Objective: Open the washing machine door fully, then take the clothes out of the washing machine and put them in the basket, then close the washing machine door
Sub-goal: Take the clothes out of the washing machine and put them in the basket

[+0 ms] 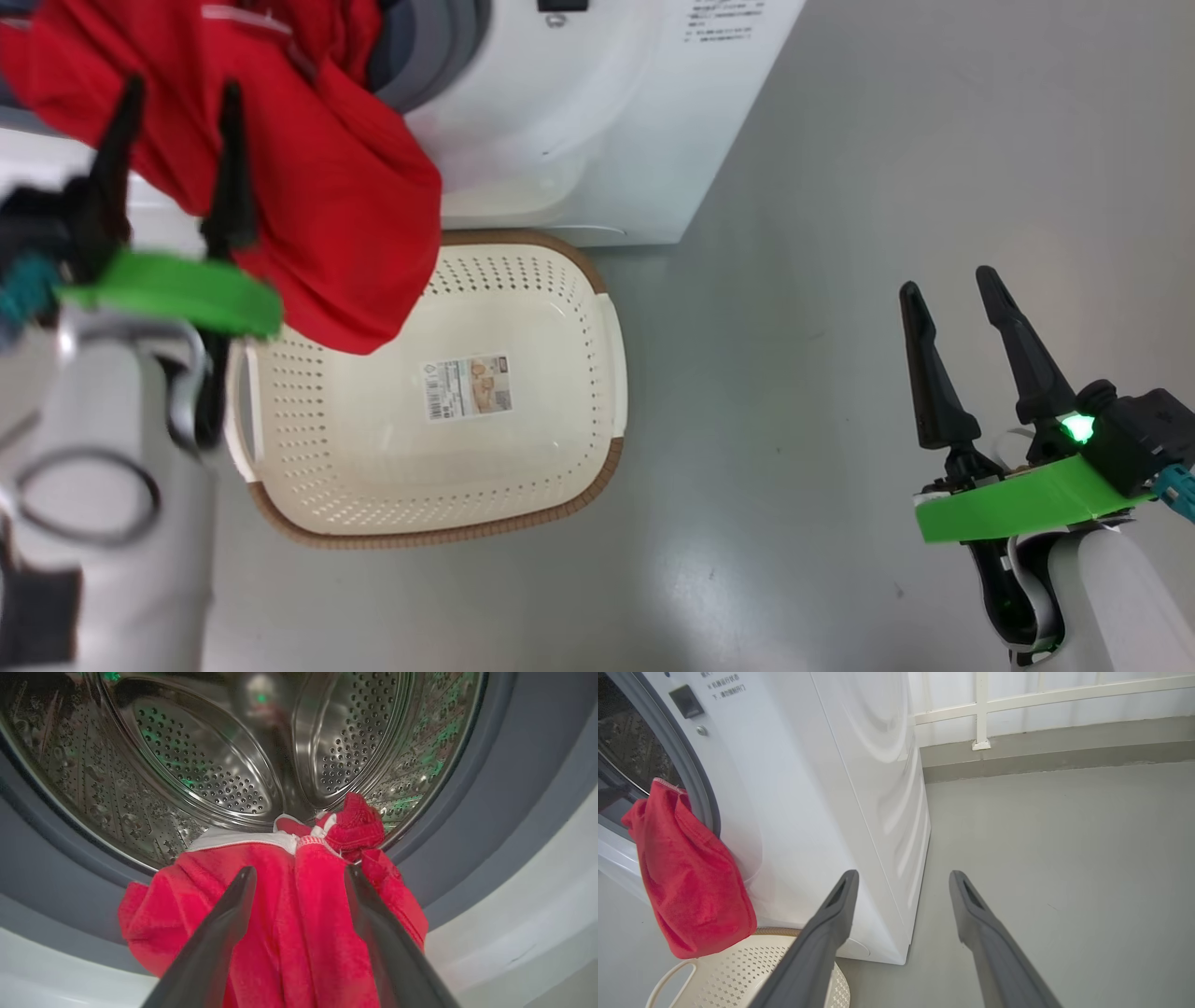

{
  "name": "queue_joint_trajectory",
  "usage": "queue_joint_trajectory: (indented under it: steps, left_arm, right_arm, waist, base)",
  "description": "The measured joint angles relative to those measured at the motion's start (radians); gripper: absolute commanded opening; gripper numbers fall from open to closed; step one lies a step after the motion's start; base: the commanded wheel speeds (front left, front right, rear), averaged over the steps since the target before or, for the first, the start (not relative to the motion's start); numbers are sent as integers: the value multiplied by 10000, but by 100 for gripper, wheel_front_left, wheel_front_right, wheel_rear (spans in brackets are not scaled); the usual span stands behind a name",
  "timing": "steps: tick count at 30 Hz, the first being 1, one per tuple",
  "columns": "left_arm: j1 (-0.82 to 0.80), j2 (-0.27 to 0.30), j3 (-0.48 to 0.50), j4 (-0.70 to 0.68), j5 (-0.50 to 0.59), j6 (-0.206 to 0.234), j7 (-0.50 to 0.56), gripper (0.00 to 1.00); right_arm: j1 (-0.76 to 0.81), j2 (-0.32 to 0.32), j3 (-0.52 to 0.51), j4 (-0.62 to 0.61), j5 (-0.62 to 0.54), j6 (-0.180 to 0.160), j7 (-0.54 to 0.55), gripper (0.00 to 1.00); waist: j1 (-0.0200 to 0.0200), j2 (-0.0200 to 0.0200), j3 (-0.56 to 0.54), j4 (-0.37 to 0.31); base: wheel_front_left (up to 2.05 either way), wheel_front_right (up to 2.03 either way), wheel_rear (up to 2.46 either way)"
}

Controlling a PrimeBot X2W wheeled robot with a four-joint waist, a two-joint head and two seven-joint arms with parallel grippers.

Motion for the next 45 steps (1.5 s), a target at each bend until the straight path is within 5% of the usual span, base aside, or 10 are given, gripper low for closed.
queue_joint_trajectory:
  steps: [13, 21, 25, 38, 45]
  left_arm:
    - [-3797, 1060, -899, 4945, 573, 221, 673, 100]
    - [-4911, 1198, -1070, 6673, 637, 366, 1172, 100]
    - [-5068, 1227, -1191, 7093, 646, 366, 1151, 0]
    - [-5123, 1091, -880, 7125, -21, 297, 107, 0]
    - [-3595, 663, 167, 3730, -895, 165, 65, 0]
  right_arm:
    - [-142, 192, -46, -102, 0, 0, -2, 100]
    - [-297, 228, 10, -128, 0, 0, -2, 100]
    - [-390, 236, 67, -127, 0, -2, -2, 100]
    - [-410, 247, 36, -105, 0, 0, -2, 100]
    - [-370, 255, -56, -65, 0, 0, -2, 100]
  waist:
    - [0, 0, 598, -494]
    - [0, 0, 728, -619]
    - [0, 0, 739, -653]
    - [0, 0, 552, -607]
    - [0, 0, 207, -451]
  base:
    - [0, 0, 0]
    - [0, 0, 0]
    - [0, 0, 0]
    - [0, 0, 0]
    - [0, 0, 0]
